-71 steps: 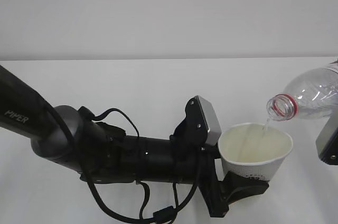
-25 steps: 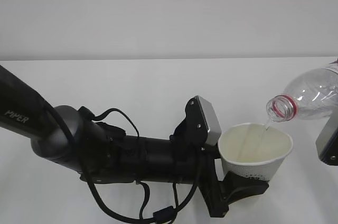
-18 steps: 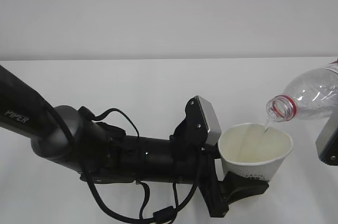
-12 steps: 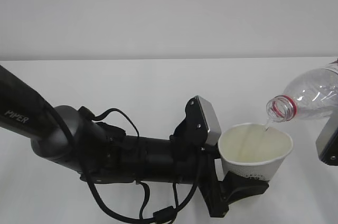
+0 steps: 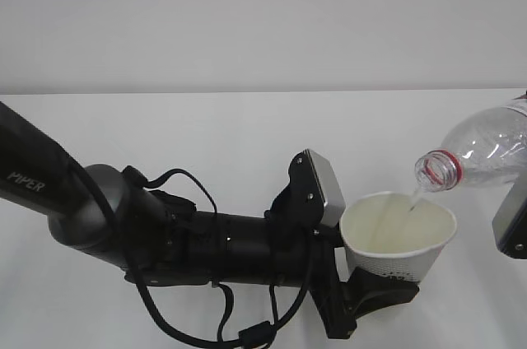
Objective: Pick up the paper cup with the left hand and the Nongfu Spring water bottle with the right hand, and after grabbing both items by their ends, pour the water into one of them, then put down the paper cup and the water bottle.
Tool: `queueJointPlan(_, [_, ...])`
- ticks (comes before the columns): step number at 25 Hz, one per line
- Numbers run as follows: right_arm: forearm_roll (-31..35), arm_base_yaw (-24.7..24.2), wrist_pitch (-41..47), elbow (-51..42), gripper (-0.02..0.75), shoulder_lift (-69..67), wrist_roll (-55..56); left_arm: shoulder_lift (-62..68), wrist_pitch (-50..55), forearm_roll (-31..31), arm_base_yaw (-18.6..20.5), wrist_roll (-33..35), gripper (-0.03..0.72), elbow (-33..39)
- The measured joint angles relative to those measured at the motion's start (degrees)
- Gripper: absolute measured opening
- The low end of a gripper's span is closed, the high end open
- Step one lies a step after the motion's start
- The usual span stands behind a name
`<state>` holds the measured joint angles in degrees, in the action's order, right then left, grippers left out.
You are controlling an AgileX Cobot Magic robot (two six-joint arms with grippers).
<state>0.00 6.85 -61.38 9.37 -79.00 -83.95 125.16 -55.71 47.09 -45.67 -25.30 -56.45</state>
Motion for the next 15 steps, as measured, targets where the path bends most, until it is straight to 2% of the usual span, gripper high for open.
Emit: queueJointPlan(15, [0.0,0.0,-0.32,0.0,0.441,0.0,-0.68,0.41,0.0,0.0,0.0,0.0,0.531,0.0])
